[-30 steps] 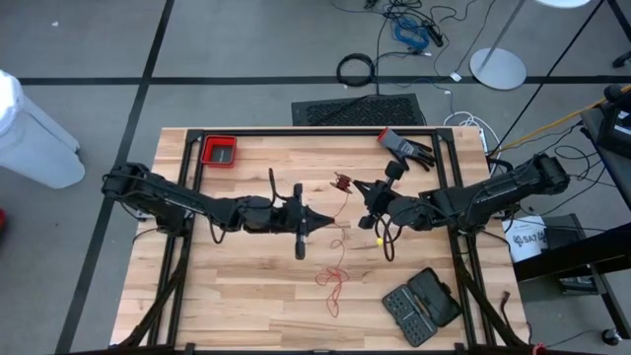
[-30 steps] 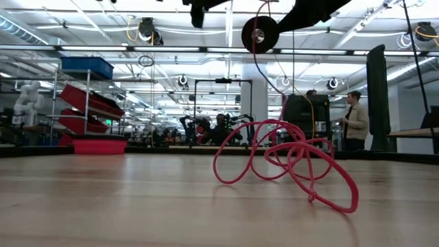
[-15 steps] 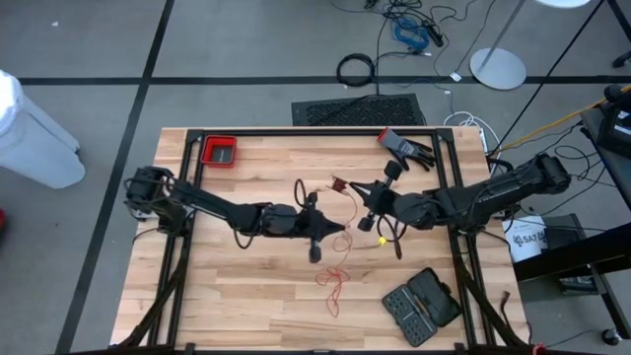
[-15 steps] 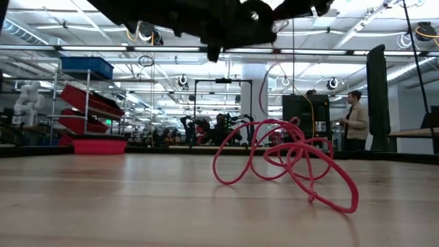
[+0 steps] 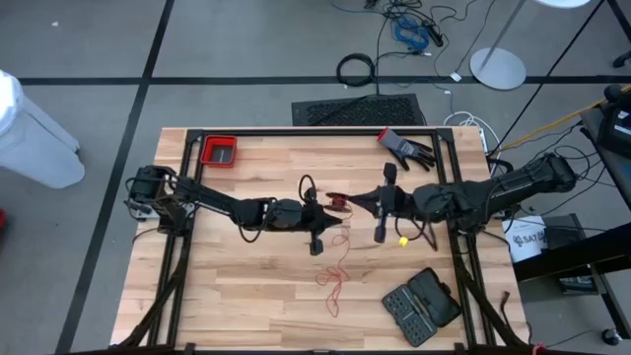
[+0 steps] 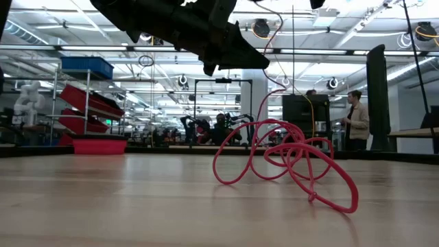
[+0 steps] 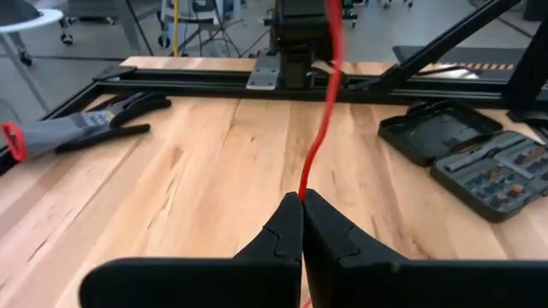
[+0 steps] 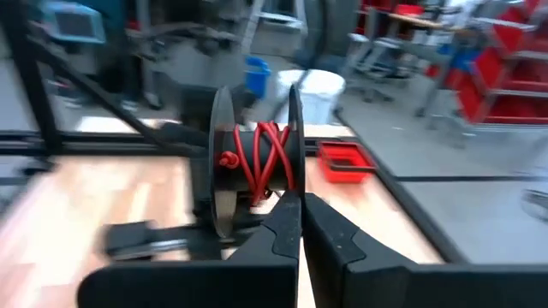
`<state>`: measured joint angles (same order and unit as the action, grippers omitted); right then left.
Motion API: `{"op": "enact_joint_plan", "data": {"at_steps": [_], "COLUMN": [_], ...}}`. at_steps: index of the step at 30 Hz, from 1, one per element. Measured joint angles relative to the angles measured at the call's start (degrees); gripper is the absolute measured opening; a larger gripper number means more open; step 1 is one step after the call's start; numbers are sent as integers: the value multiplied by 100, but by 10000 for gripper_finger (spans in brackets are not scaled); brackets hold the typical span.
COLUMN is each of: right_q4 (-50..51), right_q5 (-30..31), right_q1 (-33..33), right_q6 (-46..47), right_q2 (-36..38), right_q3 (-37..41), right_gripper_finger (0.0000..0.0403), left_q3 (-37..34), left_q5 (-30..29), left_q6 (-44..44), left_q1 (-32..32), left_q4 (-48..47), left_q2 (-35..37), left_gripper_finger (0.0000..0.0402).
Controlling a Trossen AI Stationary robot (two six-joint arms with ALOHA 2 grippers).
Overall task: Coil cords
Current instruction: Uncoil the red wire from the spool
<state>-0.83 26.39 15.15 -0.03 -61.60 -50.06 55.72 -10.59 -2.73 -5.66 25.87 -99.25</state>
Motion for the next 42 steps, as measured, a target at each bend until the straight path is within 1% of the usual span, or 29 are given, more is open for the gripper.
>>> {"op": "enact_joint_plan", "data": {"at_steps": [2,8,13,18,21,26,33,38,42], "right_q4": [132,684,1040,1285,1474,1750,2074,2130,2173], "right_q5": [-119,-128,-123,-117,-31,325,1089,1404,1622], "right_q1": [40,147,142,143,142,140,138,131,125], "right_q6": [102,269,524,588,664,740,843,844,840], "right_q2": [98,318,393,389,387,387,387,377,290], "right_q3": [0,0,0,0,0,0,0,0,0], "right_gripper_finger": [0,0,0,0,0,0,0,0,0], "left_q3": [0,0,-2,-2,-2,-2,-2,-2,-2], "left_q5": [-11,-63,-385,-757,-851,-916,-924,-918,-579], "left_q6": [1,4,13,63,63,45,8,11,21], "left_q1": [29,91,127,130,131,130,-36,-194,-226], "left_q4": [-144,-657,-1305,-1897,-2174,-2649,-2701,-2473,-2063], "left_q2": [72,389,706,1020,1240,1660,2101,2156,2130], "left_gripper_finger": [0,0,0,0,0,0,0,0,0]}}
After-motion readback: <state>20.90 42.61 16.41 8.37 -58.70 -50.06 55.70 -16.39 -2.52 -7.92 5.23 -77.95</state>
